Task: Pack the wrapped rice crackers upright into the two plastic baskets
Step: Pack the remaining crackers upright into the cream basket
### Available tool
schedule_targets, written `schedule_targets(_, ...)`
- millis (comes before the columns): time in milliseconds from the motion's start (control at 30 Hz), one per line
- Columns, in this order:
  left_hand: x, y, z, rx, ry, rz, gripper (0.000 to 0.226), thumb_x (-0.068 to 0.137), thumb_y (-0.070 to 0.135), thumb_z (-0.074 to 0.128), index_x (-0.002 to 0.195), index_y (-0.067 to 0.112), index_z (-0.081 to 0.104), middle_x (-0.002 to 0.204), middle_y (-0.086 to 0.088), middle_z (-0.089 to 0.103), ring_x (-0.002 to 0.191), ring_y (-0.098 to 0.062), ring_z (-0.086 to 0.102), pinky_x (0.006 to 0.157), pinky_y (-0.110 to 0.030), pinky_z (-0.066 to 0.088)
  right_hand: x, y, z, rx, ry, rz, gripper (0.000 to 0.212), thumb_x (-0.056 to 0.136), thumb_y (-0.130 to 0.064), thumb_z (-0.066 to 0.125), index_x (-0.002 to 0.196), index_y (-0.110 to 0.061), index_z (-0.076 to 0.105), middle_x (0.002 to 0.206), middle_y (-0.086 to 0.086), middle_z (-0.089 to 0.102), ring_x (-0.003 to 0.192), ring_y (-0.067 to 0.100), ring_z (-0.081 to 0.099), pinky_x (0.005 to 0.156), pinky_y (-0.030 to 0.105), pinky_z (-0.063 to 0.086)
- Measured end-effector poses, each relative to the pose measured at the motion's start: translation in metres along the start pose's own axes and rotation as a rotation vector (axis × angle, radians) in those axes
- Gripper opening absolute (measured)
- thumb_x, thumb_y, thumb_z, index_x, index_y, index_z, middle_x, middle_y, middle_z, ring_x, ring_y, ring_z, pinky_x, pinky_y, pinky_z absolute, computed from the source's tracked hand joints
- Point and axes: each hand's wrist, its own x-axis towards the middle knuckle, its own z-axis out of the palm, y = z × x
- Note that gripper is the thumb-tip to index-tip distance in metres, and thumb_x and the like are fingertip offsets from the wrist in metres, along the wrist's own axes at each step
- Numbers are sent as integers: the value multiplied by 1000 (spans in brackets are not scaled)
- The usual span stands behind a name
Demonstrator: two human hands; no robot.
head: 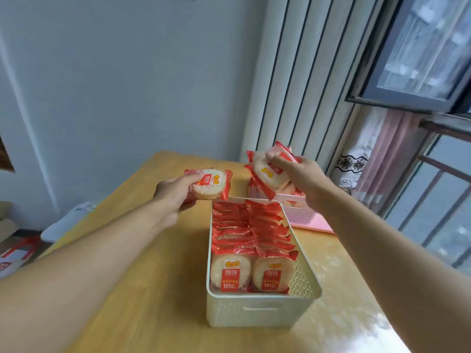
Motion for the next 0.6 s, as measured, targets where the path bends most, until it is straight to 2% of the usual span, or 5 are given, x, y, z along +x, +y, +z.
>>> schedule_targets(100,-43,-10,22,52,-65,59,25,81,32,82,99,17,74,91,2,78,77,-12,72,74,-24,52,-44,35,-22,222,4,53,57,76,-50,82,115,-10,69,88,4,79,69,16,75,61,27,56)
schedule_targets(167,-60,-23,30,99,-71,100,21,83,32,81,97,21,71,94,3,77,84,-13,72,75,-25,51,-73,51,-18,371,-56,100,49,82,-37,80,120,-10,67,102,11,78,87,27,76,77,41,61)
schedule_targets(267,-71,-37,34,141,-78,120,23,86,35,77,104,25,67,101,2,75,91,-16,73,81,-33,57,-92,57,-1,403,-16,77,33,85,-28,78,113,-12,69,103,11,78,89,26,76,73,42,62)
schedule_targets(367,-71,-39,33,61,-86,53,22,90,34,73,109,25,67,99,-3,78,89,-24,76,84,-42,61,-88,55,15,397,34,45,34,82,-31,81,110,-15,70,99,7,79,90,25,77,81,50,62)
schedule_targets(600,-27,-20,3,54,66,77,15,89,28,73,102,22,72,92,-4,78,87,-24,75,76,-34,58,-37,43,72,322,-34,37,66,69,-53,85,119,-17,63,100,4,78,88,21,77,82,50,62)
